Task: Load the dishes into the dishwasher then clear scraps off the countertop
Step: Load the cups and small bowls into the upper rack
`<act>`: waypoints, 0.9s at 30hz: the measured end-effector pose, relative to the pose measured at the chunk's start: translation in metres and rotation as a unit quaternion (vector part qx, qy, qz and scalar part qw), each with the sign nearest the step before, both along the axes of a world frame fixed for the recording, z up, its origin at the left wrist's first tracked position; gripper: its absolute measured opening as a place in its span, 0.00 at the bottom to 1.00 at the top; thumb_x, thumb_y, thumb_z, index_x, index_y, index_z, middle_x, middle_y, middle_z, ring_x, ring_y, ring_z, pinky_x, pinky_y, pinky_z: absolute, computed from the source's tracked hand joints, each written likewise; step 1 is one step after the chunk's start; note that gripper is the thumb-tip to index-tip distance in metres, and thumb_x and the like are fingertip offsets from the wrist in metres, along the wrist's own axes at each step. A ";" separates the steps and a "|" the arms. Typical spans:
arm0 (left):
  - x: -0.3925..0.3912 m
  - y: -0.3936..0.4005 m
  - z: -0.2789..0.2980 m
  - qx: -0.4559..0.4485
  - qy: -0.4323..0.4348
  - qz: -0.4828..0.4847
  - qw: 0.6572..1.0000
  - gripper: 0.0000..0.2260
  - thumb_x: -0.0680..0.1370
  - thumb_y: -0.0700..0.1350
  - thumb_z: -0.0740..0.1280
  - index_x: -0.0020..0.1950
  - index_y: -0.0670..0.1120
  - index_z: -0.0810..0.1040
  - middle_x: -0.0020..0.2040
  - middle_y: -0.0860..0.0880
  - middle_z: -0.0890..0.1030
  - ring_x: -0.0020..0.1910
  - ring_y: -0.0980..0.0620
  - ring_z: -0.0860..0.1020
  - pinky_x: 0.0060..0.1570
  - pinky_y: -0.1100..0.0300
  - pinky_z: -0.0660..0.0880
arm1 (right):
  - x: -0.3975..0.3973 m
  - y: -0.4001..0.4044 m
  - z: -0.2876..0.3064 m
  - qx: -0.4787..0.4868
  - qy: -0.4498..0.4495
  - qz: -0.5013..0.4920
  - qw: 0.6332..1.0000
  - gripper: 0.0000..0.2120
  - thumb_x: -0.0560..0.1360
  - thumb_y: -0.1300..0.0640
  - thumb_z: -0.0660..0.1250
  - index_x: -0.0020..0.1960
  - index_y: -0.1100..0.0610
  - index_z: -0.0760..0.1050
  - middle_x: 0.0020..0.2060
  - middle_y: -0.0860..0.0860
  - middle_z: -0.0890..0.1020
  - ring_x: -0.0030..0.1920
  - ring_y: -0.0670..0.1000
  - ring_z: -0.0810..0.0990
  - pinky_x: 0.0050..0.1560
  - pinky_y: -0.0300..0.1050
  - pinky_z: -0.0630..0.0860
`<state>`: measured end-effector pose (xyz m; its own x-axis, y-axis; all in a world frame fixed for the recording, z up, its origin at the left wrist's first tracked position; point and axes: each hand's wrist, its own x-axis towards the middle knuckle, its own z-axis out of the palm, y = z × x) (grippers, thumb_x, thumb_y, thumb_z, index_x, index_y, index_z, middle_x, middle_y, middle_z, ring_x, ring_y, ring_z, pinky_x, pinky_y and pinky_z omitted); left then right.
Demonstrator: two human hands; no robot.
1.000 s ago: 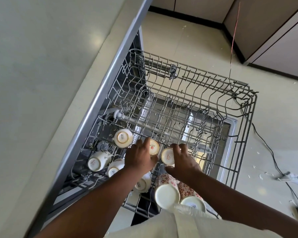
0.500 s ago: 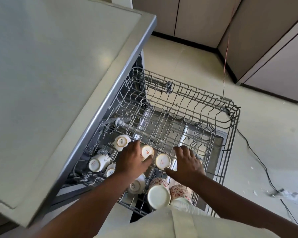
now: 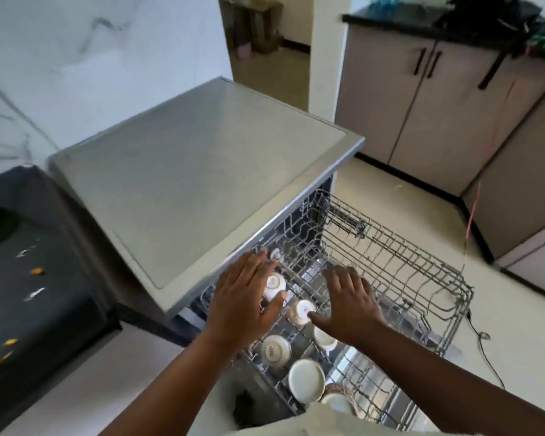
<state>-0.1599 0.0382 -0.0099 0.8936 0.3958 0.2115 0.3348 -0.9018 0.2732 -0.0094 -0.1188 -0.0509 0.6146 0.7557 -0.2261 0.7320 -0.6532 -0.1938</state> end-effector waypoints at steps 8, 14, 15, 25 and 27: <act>-0.074 0.060 0.031 0.036 0.084 0.144 0.985 0.39 0.75 0.70 0.46 0.77 0.44 0.61 0.77 0.41 0.58 0.76 0.38 0.57 0.71 0.43 0.50 | -0.049 0.082 0.072 0.082 -0.049 0.095 0.991 0.46 0.70 0.27 0.53 0.78 0.52 0.44 0.78 0.53 0.46 0.78 0.56 0.41 0.75 0.54 0.41; -0.170 0.102 0.051 0.036 0.054 0.212 0.975 0.42 0.73 0.72 0.37 0.79 0.47 0.51 0.79 0.44 0.50 0.78 0.43 0.45 0.73 0.47 0.40 | -0.142 0.161 0.105 0.121 -0.076 0.180 0.973 0.44 0.71 0.27 0.55 0.77 0.52 0.54 0.78 0.55 0.55 0.78 0.59 0.47 0.74 0.58 0.49; -0.191 0.112 0.054 0.038 0.052 0.224 0.972 0.42 0.74 0.72 0.38 0.79 0.46 0.52 0.79 0.43 0.52 0.78 0.42 0.47 0.73 0.46 0.42 | -0.163 0.177 0.108 0.124 -0.074 0.192 0.971 0.44 0.69 0.26 0.55 0.76 0.53 0.59 0.76 0.56 0.59 0.77 0.61 0.52 0.73 0.59 0.54; -0.371 0.205 0.078 0.033 0.030 0.360 0.932 0.43 0.71 0.72 0.40 0.79 0.47 0.46 0.79 0.45 0.46 0.78 0.44 0.42 0.74 0.47 0.37 | -0.333 0.305 0.122 0.142 -0.091 0.300 0.939 0.44 0.67 0.26 0.53 0.72 0.54 0.65 0.72 0.56 0.68 0.74 0.62 0.62 0.69 0.59 0.62; -0.389 0.216 0.078 0.024 0.036 0.385 0.922 0.44 0.70 0.72 0.39 0.79 0.47 0.43 0.80 0.45 0.44 0.78 0.45 0.40 0.74 0.46 0.38 | -0.349 0.322 0.122 0.147 -0.090 0.322 0.931 0.46 0.67 0.26 0.50 0.75 0.54 0.60 0.76 0.56 0.61 0.77 0.60 0.54 0.73 0.58 0.53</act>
